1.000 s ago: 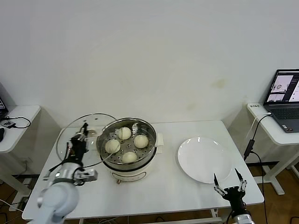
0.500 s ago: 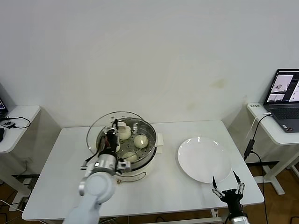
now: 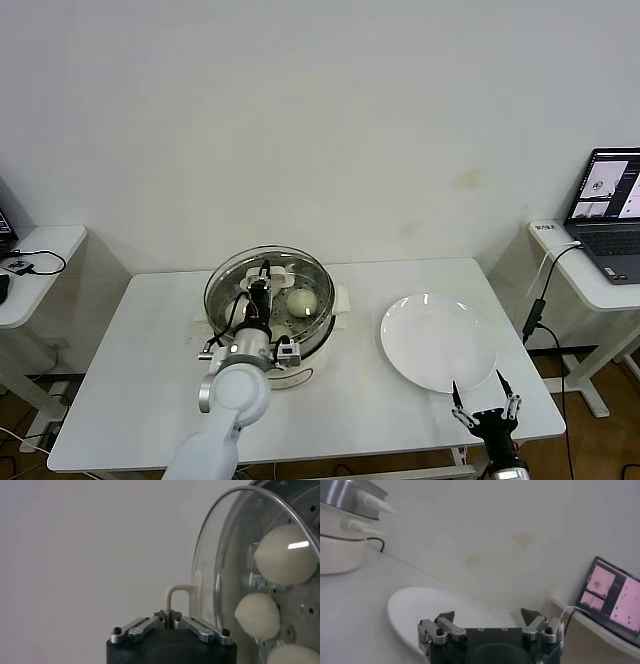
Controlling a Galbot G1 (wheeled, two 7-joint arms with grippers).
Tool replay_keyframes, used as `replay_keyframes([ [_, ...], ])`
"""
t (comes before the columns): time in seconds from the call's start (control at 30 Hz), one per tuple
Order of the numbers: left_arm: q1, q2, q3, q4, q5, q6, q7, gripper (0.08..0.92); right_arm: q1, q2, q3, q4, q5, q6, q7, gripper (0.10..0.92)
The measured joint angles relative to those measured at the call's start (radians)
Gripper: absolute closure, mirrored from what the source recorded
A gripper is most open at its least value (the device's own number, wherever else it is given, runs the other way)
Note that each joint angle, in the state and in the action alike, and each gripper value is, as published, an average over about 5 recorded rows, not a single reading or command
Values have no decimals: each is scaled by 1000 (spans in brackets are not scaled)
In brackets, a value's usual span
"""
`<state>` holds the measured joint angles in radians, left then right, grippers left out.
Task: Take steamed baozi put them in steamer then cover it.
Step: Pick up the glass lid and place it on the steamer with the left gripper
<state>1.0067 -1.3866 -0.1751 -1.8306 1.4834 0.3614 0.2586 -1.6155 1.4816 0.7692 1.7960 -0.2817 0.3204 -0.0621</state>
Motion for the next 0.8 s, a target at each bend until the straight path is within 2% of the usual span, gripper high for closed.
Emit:
replay_keyframes([
  [0.7, -1, -30, 3, 40, 8, -3, 7, 874, -3, -2, -8, -5, -6, 10, -6, 202],
  [0.8, -1, -35, 1, 41, 1, -2, 2, 854, -3, -3, -10, -5, -7, 10, -7, 203],
])
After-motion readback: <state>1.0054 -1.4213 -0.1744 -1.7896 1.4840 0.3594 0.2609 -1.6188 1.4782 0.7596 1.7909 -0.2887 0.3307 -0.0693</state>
